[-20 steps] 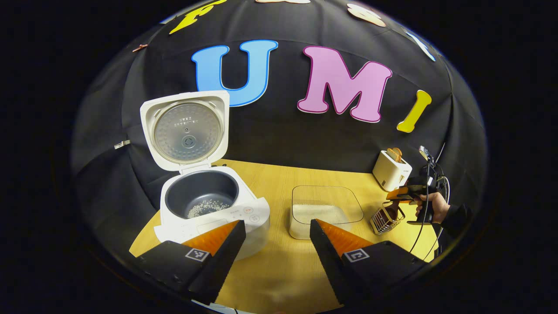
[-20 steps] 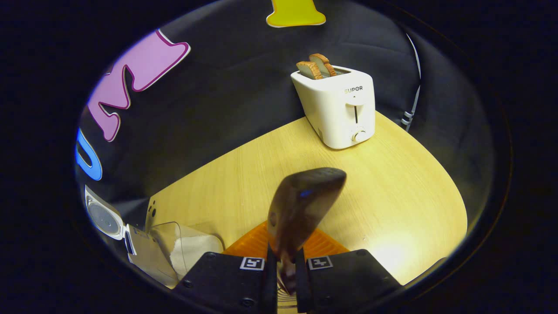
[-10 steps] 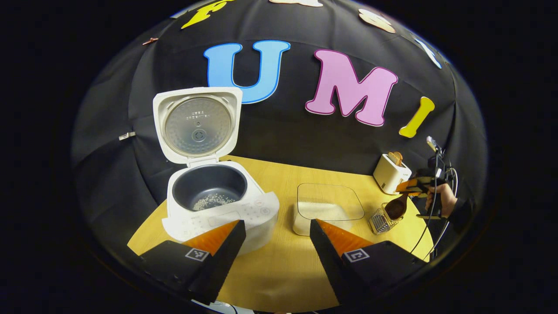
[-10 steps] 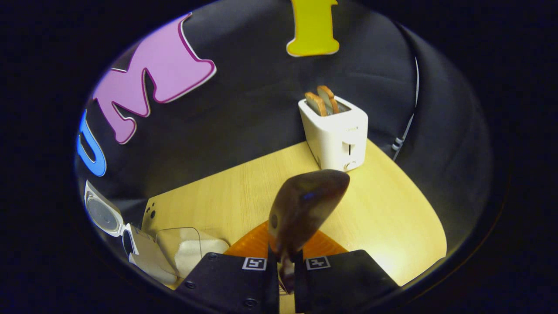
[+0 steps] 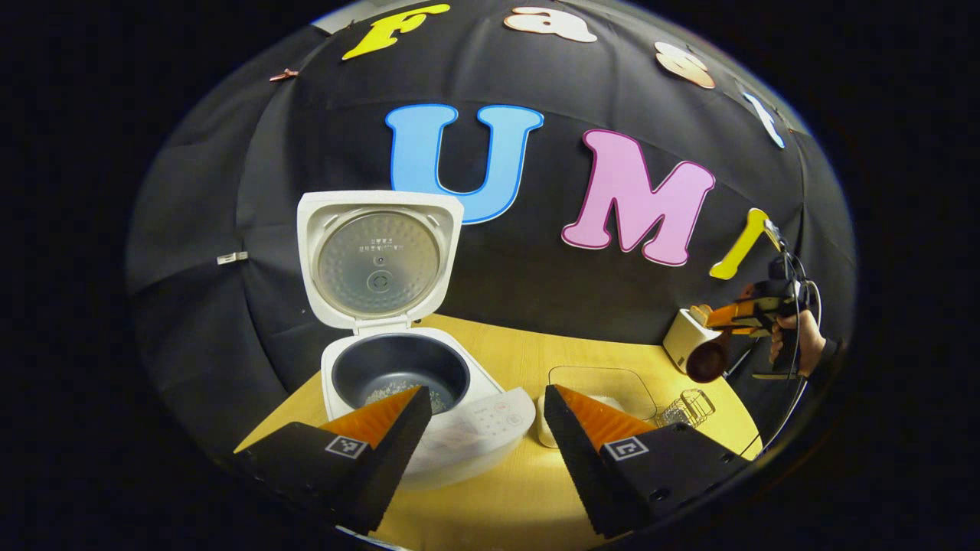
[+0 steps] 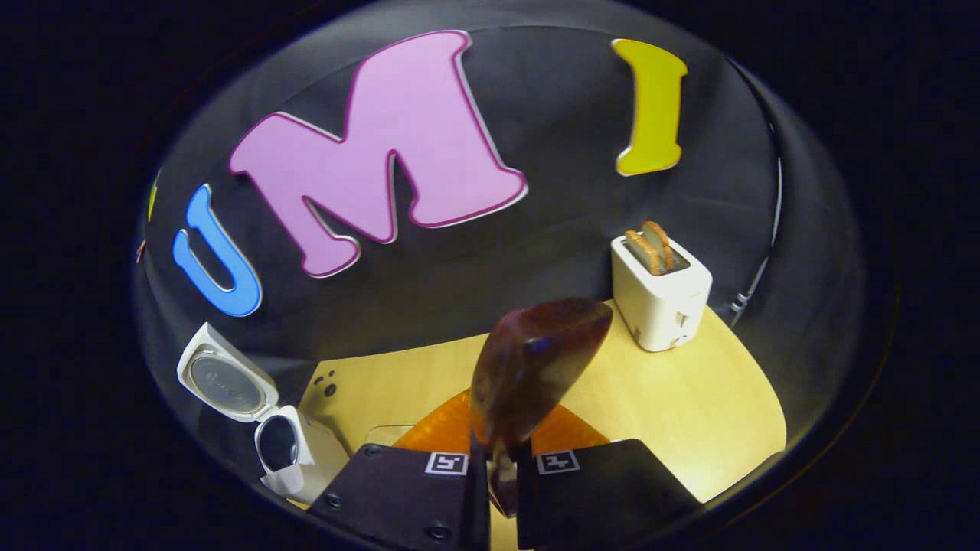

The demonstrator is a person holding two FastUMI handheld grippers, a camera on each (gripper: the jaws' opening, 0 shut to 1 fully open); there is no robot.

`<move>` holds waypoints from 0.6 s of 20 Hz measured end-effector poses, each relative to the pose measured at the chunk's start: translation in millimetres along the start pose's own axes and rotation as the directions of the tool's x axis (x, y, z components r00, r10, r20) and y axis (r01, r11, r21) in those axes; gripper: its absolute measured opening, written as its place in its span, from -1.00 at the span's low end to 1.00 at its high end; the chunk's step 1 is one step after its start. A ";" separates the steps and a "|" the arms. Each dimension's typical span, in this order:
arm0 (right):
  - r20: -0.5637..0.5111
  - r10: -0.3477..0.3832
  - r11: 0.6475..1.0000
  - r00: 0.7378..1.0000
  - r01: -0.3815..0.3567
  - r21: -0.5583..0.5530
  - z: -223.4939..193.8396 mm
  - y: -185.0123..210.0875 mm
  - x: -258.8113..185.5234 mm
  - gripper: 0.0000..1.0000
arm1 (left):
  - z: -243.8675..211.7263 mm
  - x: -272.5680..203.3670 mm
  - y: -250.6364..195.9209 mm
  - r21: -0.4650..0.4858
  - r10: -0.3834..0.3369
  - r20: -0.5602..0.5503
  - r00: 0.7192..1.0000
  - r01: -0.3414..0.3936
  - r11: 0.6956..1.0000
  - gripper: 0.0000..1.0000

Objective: Close the left gripper, press the button to open the rice cooker; take a wooden spoon from the chopstick holder with the right hand, scoop a spoonful of rice and pour it into the rice cooker, then put the wooden spoon back into the chopstick holder.

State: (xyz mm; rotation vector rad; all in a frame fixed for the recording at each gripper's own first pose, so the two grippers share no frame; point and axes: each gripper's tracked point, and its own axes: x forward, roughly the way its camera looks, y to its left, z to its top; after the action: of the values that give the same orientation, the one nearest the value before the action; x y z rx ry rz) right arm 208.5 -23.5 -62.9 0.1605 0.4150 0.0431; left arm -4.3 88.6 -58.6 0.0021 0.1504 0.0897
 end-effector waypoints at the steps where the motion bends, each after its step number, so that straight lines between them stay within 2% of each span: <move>1: -0.003 0.005 1.000 1.000 -0.005 -0.006 -5.6 12.1 3.4 -0.65 | 0.6 -0.3 -1.7 0.019 -0.025 0.006 1.000 0.025 0.999 0.92; 4: 0.030 0.013 0.999 0.999 -0.012 -0.040 -17.4 43.2 17.7 -0.65 | 4.8 -2.6 -7.6 0.051 -0.090 0.023 0.996 0.089 0.995 0.92; 7: 0.057 0.001 0.997 0.998 0.003 -0.077 -38.8 61.5 43.4 -0.65 | -0.4 -3.6 -5.0 0.018 -0.132 0.008 0.991 0.132 0.991 0.92; 12: 0.026 -0.044 0.995 0.999 0.047 -0.089 -92.9 72.4 89.0 -0.65 | -11.9 -10.1 16.3 -0.015 -0.134 -0.038 0.990 0.133 0.991 0.92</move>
State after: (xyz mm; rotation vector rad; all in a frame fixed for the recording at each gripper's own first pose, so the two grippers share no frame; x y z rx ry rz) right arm 251.6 68.1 -170.2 0.0628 0.3921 0.0150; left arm -17.5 103.9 -68.7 -0.0222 0.1882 -0.0429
